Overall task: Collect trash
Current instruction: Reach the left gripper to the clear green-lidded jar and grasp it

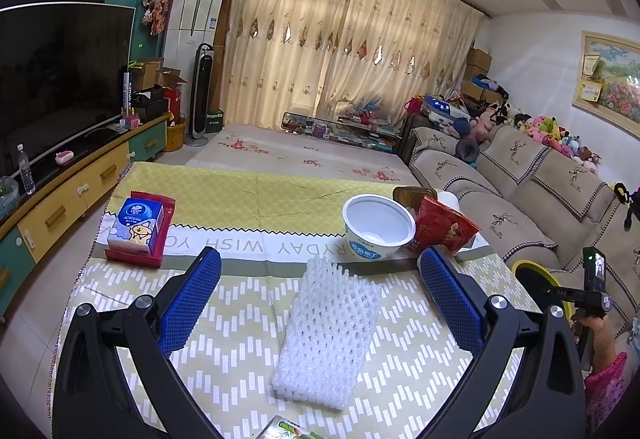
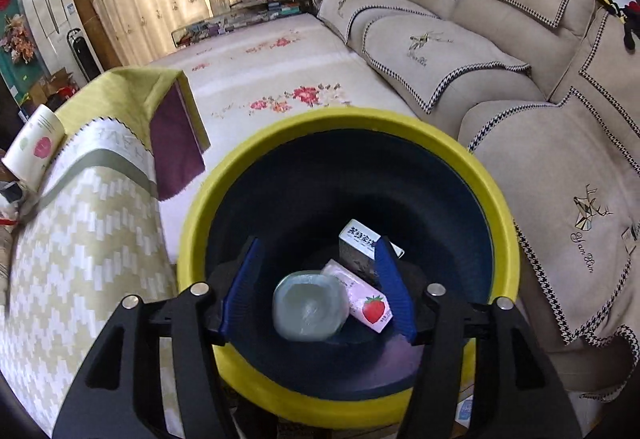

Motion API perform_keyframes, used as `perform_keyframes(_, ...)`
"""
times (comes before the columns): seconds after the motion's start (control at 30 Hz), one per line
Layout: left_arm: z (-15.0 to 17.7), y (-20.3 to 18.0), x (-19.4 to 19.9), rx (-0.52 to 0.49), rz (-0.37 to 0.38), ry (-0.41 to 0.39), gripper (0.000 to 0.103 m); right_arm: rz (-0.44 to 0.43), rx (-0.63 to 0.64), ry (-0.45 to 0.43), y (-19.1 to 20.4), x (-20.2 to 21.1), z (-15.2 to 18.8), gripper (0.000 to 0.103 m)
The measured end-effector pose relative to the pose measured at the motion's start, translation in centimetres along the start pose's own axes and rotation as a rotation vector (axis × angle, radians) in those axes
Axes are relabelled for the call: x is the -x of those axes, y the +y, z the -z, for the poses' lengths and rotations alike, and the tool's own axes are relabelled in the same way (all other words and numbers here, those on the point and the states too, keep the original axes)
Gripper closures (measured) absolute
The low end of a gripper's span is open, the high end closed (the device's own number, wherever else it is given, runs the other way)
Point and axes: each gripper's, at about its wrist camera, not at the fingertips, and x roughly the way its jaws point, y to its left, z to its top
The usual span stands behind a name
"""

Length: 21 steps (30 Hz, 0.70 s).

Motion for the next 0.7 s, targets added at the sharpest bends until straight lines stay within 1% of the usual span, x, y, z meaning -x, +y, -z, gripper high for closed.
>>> perform_keyframes(0.1,0.0,-0.1,0.0,-0.002,-0.001,0.001,0.005,-0.018,0.007,-0.036,0.7,1.7,0.1,0.042)
perform_keyframes(0.23,0.0,-0.4,-0.2,-0.014,0.004,0.010,0.005,-0.042,0.029,-0.085,2.1,4.1,0.5,0.041)
perform_keyframes(0.37,0.1,-1.0,-0.4,-0.018,0.032,0.023,0.005,-0.117,0.026,-0.133,3.5,6.6,1.2,0.040)
perform_keyframes(0.47,0.2,-1.3,-0.4,-0.014,0.037,0.043,0.005,-0.159,0.056,-0.161,5.4,8.0,1.8,0.036)
perform_keyframes(0.57,0.3,-1.7,0.9,-0.032,0.039,0.044,0.005,-0.169,0.098,-0.189,7.0,8.7,2.3,0.035)
perform_keyframes(0.7,0.9,-1.4,3.2,-0.090,0.029,0.073,0.005,-0.205,0.120,-0.183,8.2,8.4,2.7,0.034)
